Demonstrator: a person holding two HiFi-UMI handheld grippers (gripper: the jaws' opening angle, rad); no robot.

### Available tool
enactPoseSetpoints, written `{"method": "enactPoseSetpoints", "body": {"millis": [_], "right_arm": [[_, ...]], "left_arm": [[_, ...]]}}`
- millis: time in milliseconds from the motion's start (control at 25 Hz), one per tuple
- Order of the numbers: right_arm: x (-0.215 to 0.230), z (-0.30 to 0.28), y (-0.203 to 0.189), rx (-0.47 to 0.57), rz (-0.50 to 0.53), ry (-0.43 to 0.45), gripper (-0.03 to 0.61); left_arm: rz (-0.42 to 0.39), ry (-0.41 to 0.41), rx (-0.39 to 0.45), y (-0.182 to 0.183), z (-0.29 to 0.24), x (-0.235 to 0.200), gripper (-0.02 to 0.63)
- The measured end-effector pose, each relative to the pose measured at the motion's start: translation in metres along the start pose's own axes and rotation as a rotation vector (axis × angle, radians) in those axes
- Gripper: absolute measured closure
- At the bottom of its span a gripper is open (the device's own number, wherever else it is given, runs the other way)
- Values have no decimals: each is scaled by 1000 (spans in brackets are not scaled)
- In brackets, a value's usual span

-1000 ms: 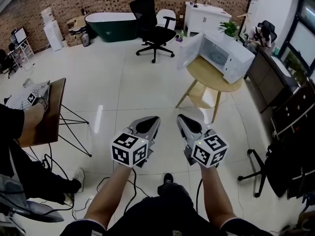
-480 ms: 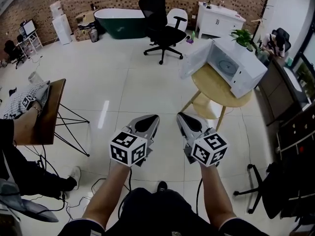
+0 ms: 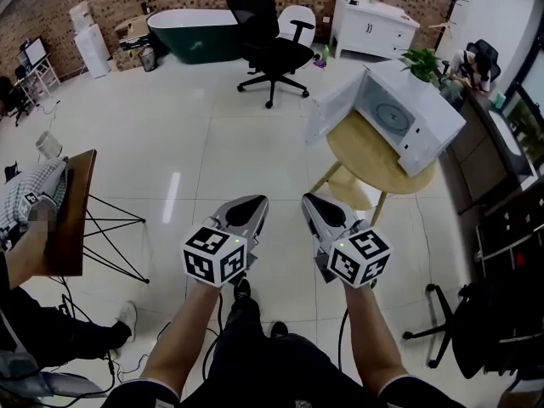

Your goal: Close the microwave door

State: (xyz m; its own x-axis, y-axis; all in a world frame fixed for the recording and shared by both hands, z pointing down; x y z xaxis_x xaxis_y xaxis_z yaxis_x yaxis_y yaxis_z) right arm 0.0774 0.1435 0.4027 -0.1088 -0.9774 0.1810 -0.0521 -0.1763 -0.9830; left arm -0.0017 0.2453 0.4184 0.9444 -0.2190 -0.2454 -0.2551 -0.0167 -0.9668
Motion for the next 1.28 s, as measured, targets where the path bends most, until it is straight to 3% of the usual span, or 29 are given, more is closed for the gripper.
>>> {"method": "enactPoseSetpoints", "body": {"millis": [720,1280], "right_arm": [[55,-147,24,11,31,-161,577],[156,-216,58,44,56,-141,577]], "left_arm": [[25,-189,-3,46,-92,-132,603],[20,-204,-20,66,-208,-178,603]]}}
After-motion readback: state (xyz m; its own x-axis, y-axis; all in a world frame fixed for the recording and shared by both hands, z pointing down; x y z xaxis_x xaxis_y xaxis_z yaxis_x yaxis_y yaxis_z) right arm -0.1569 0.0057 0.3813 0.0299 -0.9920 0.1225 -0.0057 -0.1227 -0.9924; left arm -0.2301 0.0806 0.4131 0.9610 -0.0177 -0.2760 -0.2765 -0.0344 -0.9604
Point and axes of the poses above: the fingertips, and each gripper's own axes: z backward along the fingers, x to its right, y out of its top, the point moved 4 cm from there along z, backward along the fingers, and after that the axes turned 6 degrees about x, right-handed, at the moved point
